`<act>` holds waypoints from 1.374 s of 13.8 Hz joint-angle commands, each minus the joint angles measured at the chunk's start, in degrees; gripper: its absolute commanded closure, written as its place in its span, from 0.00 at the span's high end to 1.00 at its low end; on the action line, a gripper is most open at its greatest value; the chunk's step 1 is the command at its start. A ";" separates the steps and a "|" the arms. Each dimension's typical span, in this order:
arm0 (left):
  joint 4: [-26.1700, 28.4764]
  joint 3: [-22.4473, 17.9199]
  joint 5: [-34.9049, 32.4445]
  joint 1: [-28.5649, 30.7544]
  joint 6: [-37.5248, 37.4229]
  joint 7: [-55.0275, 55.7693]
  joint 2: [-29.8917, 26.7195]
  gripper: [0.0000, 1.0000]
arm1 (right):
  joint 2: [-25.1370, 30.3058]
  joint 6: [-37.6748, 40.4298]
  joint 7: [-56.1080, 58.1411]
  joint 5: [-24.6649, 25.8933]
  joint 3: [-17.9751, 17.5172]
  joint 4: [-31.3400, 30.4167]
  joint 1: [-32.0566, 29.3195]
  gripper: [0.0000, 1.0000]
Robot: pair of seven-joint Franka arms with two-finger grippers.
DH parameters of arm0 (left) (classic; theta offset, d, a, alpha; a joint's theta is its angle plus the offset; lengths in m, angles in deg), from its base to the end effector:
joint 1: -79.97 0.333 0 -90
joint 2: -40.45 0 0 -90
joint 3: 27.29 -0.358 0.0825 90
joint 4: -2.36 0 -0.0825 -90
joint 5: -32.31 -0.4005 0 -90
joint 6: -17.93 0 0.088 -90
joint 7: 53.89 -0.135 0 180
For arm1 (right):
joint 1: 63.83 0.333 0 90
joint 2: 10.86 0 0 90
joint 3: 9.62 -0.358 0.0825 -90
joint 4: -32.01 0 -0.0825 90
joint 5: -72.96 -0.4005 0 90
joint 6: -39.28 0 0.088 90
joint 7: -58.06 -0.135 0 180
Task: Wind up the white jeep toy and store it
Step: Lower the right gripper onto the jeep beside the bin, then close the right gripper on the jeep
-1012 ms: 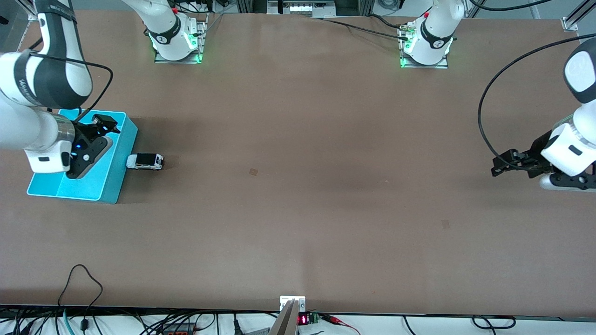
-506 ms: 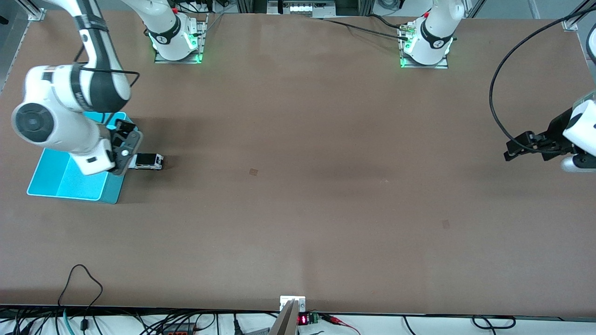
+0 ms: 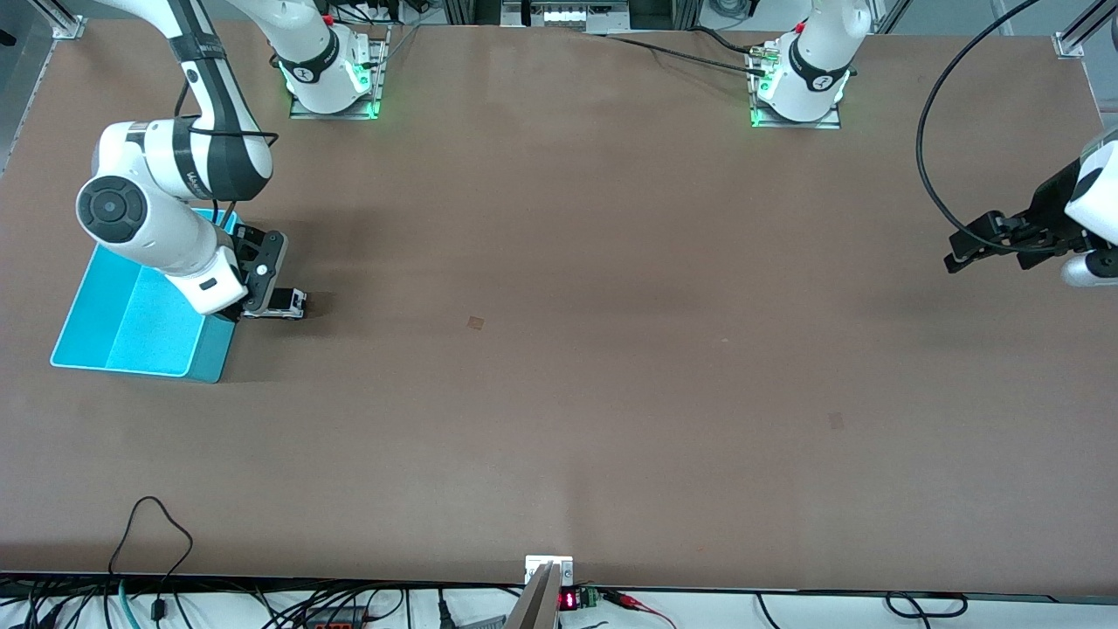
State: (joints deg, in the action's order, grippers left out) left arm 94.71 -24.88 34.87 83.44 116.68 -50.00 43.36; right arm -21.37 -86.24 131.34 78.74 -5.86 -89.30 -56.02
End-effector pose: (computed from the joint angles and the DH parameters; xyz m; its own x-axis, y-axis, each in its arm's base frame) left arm 0.6030 0.0064 0.6026 0.9940 0.0931 0.0575 0.0903 -0.9946 0.0506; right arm 0.5717 0.0350 0.3211 0.1511 0.9817 -0.1156 0.9835 -0.1611 -0.0825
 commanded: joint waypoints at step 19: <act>0.20 -0.22 -0.72 0.66 -3.83 -2.14 -1.85 1.00 | -8.13 -20.64 17.86 0.63 -3.23 -7.71 -7.98 1.00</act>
State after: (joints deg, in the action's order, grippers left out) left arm 93.99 -25.08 34.78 83.65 113.53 -50.98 42.87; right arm -29.40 -105.57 147.73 78.78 -8.07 -96.32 -62.48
